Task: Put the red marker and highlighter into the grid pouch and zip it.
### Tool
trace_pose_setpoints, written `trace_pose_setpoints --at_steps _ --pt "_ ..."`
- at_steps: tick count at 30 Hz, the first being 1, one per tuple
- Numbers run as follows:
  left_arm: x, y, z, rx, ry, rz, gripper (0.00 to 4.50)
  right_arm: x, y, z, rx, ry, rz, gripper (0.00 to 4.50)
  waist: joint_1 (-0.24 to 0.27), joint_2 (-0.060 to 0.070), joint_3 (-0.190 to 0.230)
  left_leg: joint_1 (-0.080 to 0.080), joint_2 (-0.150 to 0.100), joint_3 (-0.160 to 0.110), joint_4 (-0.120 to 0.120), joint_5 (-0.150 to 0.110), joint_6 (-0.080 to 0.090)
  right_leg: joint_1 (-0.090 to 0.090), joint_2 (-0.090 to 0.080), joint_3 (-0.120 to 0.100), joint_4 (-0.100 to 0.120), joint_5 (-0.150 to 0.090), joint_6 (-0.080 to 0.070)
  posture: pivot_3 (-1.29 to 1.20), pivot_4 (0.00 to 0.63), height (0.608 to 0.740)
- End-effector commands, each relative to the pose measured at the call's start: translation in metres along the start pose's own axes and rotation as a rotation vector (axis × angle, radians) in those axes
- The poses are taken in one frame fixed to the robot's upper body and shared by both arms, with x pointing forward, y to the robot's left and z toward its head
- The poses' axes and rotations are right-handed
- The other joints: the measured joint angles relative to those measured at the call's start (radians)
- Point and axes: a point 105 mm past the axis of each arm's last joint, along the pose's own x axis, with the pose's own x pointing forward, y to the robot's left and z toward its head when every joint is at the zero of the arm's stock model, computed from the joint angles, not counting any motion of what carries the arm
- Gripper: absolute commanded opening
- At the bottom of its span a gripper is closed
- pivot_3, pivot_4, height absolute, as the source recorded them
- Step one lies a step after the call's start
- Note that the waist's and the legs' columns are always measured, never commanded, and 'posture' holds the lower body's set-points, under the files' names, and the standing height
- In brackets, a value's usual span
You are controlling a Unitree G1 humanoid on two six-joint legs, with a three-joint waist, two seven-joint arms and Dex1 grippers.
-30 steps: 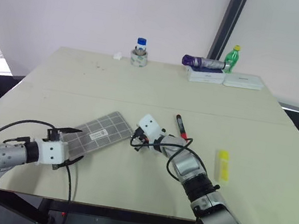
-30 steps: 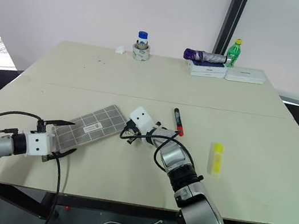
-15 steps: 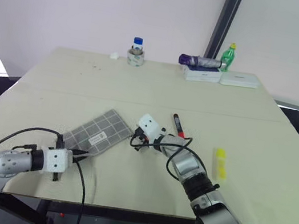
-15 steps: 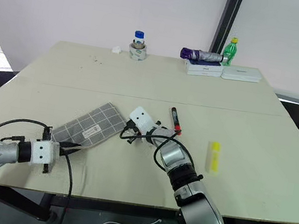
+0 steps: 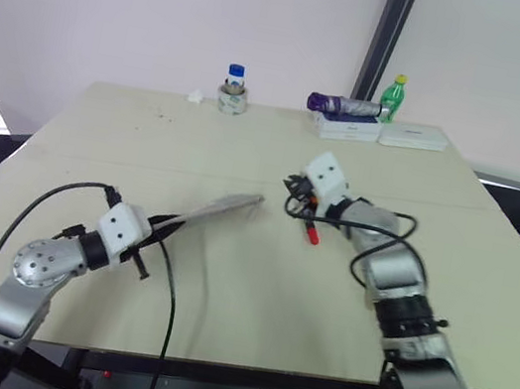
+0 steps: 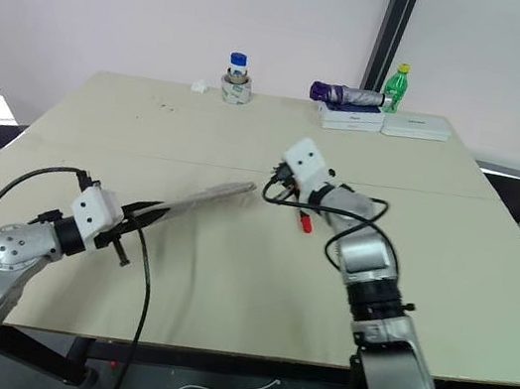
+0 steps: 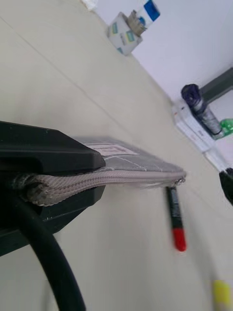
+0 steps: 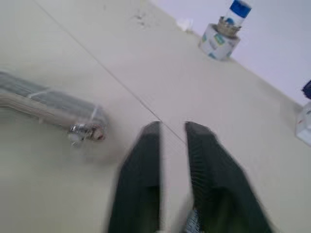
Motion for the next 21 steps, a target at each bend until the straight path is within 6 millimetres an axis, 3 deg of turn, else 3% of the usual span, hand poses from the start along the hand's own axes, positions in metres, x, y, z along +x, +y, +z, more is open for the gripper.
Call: trace_pose_setpoints --at_steps 1,4,19,21 --pt "0.007 -0.003 0.017 -0.008 -0.06 0.002 0.0 -0.016 0.004 0.015 0.065 -0.038 0.065 2.92 -0.002 0.0 0.0 0.0 0.0 0.0 0.0 0.0 0.0 0.0 0.0 0.0 0.0 0.0 0.0 0.0 0.15 0.736" --pt "0.01 -0.008 0.02 -0.031 -0.075 -0.008 0.0 -0.023 0.012 0.007 0.116 0.004 0.111 4.44 -0.001 0.0 0.0 0.0 0.001 0.0 0.0 0.0 0.0 0.0 0.0 0.0 0.0 0.0 0.0 0.0 0.15 0.736" --pt "0.018 -0.021 0.028 -0.085 -0.112 -0.035 0.0 -0.009 0.021 -0.014 0.293 0.038 0.099 4.44 0.002 0.0 0.0 0.0 0.0 0.001 0.001 0.0 0.0 0.0 0.0 0.001 0.0 0.0 0.0 0.0 0.15 0.736" --pt "0.018 -0.022 0.029 -0.088 -0.114 -0.036 0.0 -0.007 0.021 -0.014 0.305 0.033 0.096 3.63 0.002 0.0 0.0 0.0 0.0 0.001 0.001 0.0 0.0 0.0 0.0 0.001 0.0 0.0 0.0 0.0 0.15 0.736"
